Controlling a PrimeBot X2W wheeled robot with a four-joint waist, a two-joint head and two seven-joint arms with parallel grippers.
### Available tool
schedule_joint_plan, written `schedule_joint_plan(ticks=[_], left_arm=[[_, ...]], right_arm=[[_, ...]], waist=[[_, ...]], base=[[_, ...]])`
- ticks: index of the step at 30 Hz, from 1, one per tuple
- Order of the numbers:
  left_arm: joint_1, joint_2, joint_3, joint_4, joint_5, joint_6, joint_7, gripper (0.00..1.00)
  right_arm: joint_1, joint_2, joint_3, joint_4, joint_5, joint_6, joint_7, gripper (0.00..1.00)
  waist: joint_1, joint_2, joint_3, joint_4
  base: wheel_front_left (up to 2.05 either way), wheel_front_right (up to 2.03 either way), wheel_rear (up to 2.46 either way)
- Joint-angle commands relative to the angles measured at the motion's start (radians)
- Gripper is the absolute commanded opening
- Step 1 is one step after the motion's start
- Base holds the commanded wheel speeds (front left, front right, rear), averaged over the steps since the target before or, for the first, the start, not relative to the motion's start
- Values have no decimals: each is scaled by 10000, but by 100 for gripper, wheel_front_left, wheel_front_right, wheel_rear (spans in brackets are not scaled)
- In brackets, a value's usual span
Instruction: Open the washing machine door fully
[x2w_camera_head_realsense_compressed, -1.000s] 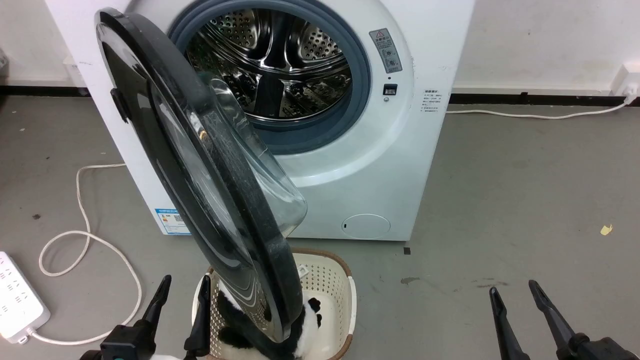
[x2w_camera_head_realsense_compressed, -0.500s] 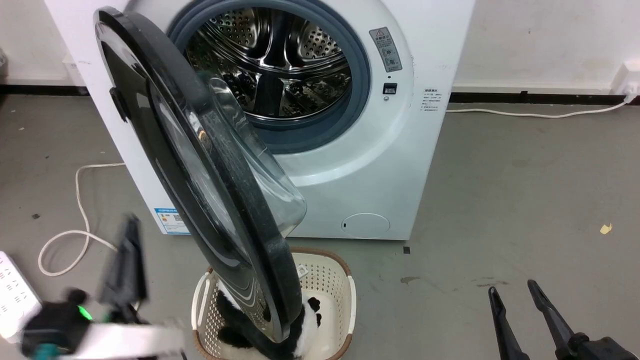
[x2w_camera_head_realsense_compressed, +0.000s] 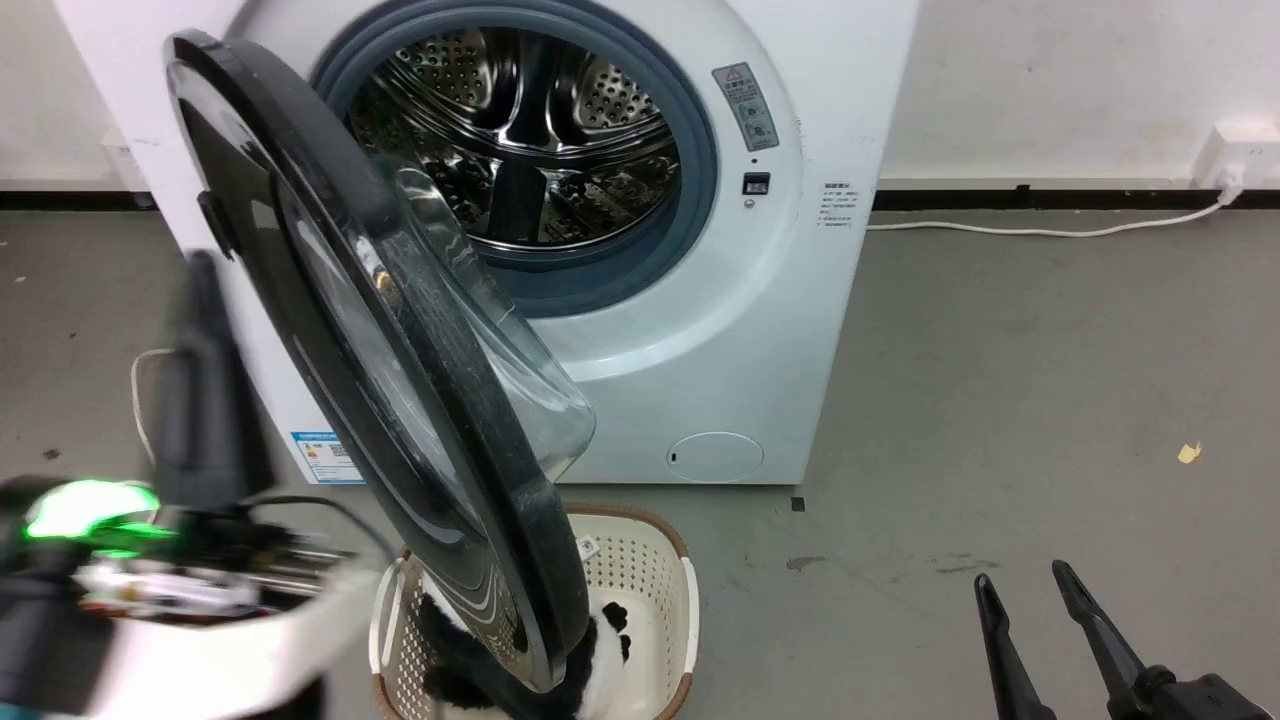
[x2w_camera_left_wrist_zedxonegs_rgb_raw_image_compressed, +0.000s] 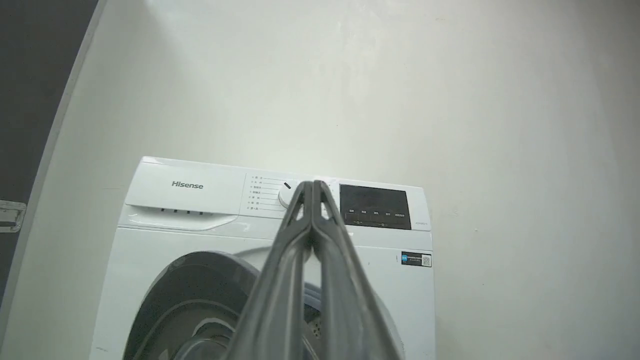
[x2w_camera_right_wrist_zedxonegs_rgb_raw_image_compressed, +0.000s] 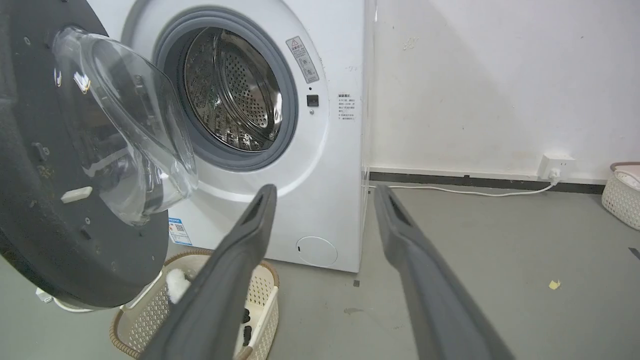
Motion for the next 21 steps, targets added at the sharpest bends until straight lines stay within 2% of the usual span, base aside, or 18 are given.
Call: schedule_joint_plan(ticks=[1, 7, 14, 21], left_arm=[[70, 46, -254, -23, 82, -44, -42, 0], [573, 200, -2022, 346, 71, -44, 350, 0], [1091, 461, -4083, 1564, 24, -44, 1292, 0], [1265, 373, -4451, 3312, -263, 61, 1842, 0]], right_arm=[[-55, 33, 7, 53, 122, -7, -43, 100], [-27, 33, -70, 84, 160, -7, -43, 100], [-45, 33, -77, 136, 205, -7, -43, 100], [-68, 34, -41, 139, 242, -7, -43, 100]], waist=[[0, 0, -3, -28], [0, 0, 3, -74], [0, 0, 67, -100], [0, 0, 204, -135]], base=[[0, 0, 0], [0, 0, 0], [0, 0, 0], [0, 0, 0]])
